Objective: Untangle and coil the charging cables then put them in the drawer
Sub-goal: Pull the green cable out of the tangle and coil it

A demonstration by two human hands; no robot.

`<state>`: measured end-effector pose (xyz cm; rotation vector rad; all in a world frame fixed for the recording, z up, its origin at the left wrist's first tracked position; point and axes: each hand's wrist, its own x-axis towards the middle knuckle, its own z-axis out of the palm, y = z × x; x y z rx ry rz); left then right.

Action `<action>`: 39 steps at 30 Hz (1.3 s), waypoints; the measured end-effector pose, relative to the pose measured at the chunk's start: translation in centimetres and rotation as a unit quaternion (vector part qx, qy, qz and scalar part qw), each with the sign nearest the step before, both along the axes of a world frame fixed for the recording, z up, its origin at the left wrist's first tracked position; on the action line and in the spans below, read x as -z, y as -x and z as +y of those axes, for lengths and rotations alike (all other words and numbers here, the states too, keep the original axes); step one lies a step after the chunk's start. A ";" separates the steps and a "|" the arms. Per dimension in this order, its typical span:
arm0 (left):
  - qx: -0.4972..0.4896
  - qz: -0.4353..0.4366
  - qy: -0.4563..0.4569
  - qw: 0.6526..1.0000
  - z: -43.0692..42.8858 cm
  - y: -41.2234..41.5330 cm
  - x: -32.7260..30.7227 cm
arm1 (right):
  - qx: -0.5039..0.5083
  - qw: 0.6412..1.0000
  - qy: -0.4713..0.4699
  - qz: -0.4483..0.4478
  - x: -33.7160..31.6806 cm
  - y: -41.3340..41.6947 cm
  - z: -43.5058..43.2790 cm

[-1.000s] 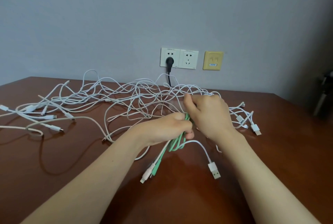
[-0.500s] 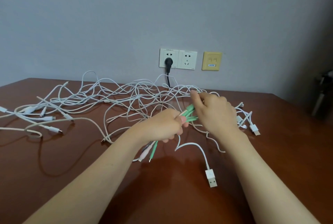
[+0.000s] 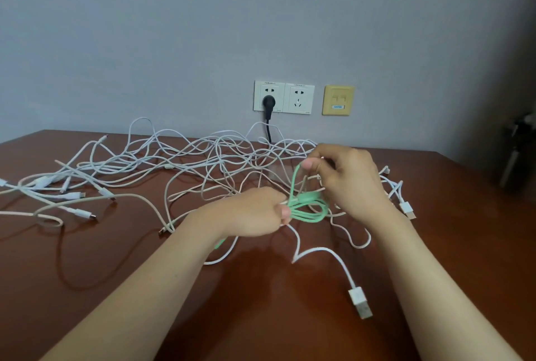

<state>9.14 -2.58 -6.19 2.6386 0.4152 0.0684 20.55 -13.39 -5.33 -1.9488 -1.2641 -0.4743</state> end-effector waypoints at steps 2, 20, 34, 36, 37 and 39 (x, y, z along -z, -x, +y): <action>0.049 -0.013 0.070 0.996 -0.4 0.2 -0.4 | -0.033 0.996 -0.047 0.070 -0.1 -0.5 0.1; -0.197 -0.312 0.184 0.911 3.3 -0.9 0.4 | -0.075 0.985 0.153 0.033 0.8 3.1 1.9; -0.070 -0.103 -0.196 0.973 0.7 0.2 0.7 | -0.013 0.989 0.093 -0.113 -0.5 3.4 0.3; -0.036 -0.102 -0.188 0.976 0.5 0.2 0.5 | -0.019 0.999 0.044 -0.008 -0.4 2.3 0.2; -0.019 -0.106 -0.163 0.981 0.5 0.3 0.3 | -0.032 0.998 0.010 0.054 -0.4 1.7 0.1; 0.019 -0.139 -0.072 0.987 0.5 0.4 0.3 | -0.072 0.979 -0.049 0.182 -0.6 1.0 -0.1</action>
